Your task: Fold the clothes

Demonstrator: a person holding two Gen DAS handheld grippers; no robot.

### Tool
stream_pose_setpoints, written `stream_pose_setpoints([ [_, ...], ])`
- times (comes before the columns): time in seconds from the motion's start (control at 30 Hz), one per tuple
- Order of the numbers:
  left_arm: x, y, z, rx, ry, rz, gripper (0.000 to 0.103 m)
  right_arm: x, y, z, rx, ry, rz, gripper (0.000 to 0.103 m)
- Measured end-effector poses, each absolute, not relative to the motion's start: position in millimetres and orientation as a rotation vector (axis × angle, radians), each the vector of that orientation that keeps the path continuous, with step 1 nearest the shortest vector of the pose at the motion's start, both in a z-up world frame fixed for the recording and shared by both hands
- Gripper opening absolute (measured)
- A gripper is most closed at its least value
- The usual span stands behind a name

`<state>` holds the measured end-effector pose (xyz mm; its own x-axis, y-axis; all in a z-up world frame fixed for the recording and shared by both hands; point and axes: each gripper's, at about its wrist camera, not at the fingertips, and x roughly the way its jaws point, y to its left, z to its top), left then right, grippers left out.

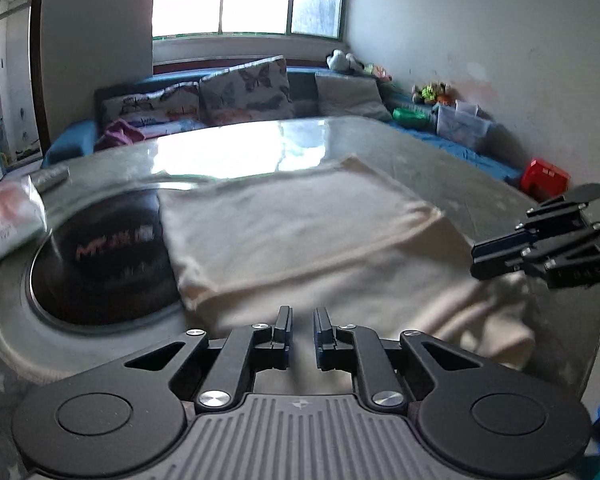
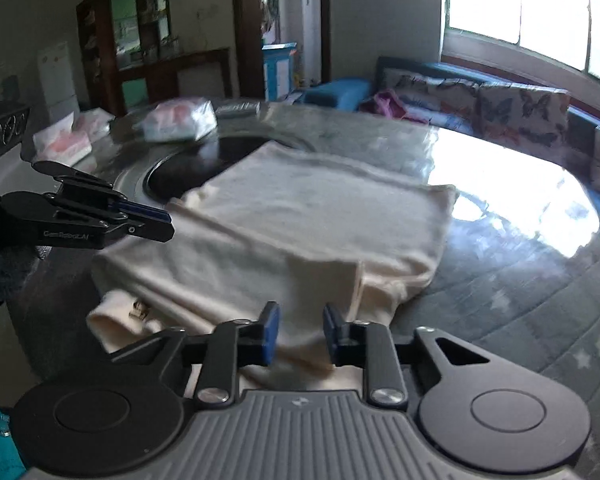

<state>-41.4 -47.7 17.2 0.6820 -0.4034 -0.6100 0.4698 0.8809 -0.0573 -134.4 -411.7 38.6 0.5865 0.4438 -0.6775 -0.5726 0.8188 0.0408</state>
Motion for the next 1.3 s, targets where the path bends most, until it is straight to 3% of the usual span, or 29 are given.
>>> stream_pose_setpoints([
  [0.4,-50,-46,18,0.124,0.659,-0.502,0.013,-108,-397,51,-0.212,0.668,0.594,0.015],
  [0.63,-75,-46,24,0.201,0.648,-0.554,0.014,-92,-393,34,-0.229,0.721,0.567,0.015],
  [0.87,-104,-52,26,0.318,0.618,-0.617,0.035,-128,-396,40,-0.266,0.707,0.622,0.016],
  [1.3,-121,-65,13,0.433,0.566,-0.651,0.039,-158,-389,34,-0.337,0.71,0.649,0.019],
])
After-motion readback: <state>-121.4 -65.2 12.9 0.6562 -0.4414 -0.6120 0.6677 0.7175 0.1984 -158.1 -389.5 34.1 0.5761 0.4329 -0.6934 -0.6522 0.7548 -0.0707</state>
